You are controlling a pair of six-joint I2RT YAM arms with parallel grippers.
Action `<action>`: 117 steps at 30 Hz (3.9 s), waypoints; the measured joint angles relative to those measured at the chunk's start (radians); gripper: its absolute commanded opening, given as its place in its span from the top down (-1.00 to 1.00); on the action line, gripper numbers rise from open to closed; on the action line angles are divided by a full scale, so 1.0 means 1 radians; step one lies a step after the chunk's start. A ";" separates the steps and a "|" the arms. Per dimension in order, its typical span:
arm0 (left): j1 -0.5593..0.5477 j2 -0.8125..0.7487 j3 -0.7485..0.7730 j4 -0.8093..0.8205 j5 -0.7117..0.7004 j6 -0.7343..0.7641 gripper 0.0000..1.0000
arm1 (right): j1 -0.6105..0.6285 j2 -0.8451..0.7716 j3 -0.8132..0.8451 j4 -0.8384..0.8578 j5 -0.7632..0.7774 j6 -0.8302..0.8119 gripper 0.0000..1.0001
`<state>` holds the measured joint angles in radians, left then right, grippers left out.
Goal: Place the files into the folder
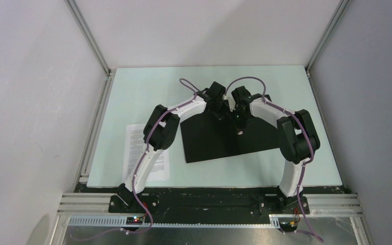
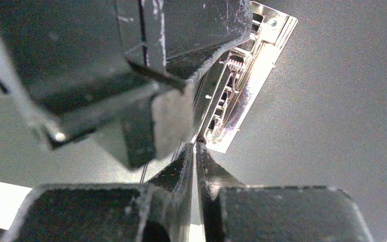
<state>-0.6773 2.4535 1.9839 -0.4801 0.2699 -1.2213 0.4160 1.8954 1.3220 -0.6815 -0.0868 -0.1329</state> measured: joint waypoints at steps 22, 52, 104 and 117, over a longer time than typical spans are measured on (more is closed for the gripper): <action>0.005 -0.006 -0.022 0.029 0.013 -0.020 1.00 | 0.029 0.024 0.012 -0.001 0.173 -0.011 0.97; 0.200 -0.430 -0.060 -0.031 -0.036 0.878 -0.60 | -0.314 -0.174 0.229 -0.264 -0.528 -0.743 -0.52; 0.271 -0.701 -0.320 -0.218 -0.266 1.203 -0.75 | -0.098 -0.074 0.000 0.001 -0.351 -1.450 1.00; 0.340 -0.718 -0.342 -0.227 -0.169 1.267 -0.73 | 0.047 0.047 0.245 -0.155 -0.127 -0.871 1.00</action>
<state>-0.3370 1.7351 1.6417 -0.7067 0.1005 0.0460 0.4629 1.9423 1.5665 -0.8368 -0.2134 -1.0035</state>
